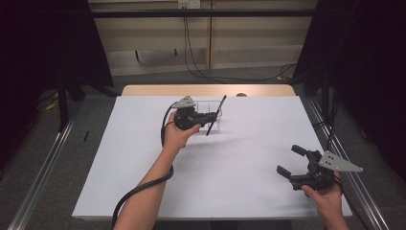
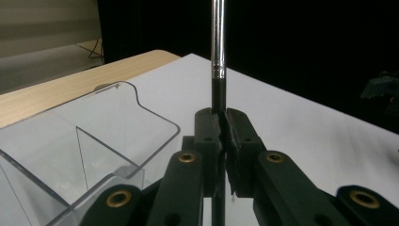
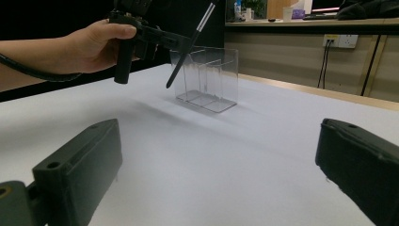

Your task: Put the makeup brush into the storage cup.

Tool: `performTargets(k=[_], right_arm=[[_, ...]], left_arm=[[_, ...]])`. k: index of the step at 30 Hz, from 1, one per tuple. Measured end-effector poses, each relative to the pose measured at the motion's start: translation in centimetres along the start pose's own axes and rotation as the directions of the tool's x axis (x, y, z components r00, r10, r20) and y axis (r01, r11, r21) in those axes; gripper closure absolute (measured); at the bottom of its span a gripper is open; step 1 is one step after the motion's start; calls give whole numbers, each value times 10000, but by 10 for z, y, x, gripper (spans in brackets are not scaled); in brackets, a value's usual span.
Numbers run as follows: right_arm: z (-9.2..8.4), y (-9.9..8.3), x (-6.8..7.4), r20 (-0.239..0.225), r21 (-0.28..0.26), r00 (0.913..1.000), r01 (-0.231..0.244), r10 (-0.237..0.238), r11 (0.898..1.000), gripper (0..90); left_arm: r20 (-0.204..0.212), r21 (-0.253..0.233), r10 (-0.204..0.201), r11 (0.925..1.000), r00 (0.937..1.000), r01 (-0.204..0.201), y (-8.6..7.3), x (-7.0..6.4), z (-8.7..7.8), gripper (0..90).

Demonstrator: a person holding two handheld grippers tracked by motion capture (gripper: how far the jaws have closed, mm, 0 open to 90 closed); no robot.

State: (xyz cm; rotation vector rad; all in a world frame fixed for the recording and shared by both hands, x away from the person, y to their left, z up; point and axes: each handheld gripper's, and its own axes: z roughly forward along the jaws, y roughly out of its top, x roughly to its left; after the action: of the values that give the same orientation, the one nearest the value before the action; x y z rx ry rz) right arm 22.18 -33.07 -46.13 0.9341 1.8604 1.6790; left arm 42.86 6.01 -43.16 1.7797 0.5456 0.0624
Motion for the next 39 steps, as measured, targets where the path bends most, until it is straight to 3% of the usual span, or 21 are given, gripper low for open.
performTargets(k=[16, 24, 39], right_arm=[[1, 0, 1, -29, 49, 10000, 39, -39, 10000, 9], [0, 0, 1, -27, 26, 10000, 60, -60, 10000, 9], [0, 0, 1, -9, 11, 10000, 65, -65, 10000, 9]], left_arm=[[-265, -1149, -59, 9934, 9996, 28, 2, 0, -5, 843], [-587, -1414, 9, 9899, 9983, -92, 4, 0, -5, 843], [-777, -1838, -70, 9829, 9970, -74, 10, -1, -2, 843]])
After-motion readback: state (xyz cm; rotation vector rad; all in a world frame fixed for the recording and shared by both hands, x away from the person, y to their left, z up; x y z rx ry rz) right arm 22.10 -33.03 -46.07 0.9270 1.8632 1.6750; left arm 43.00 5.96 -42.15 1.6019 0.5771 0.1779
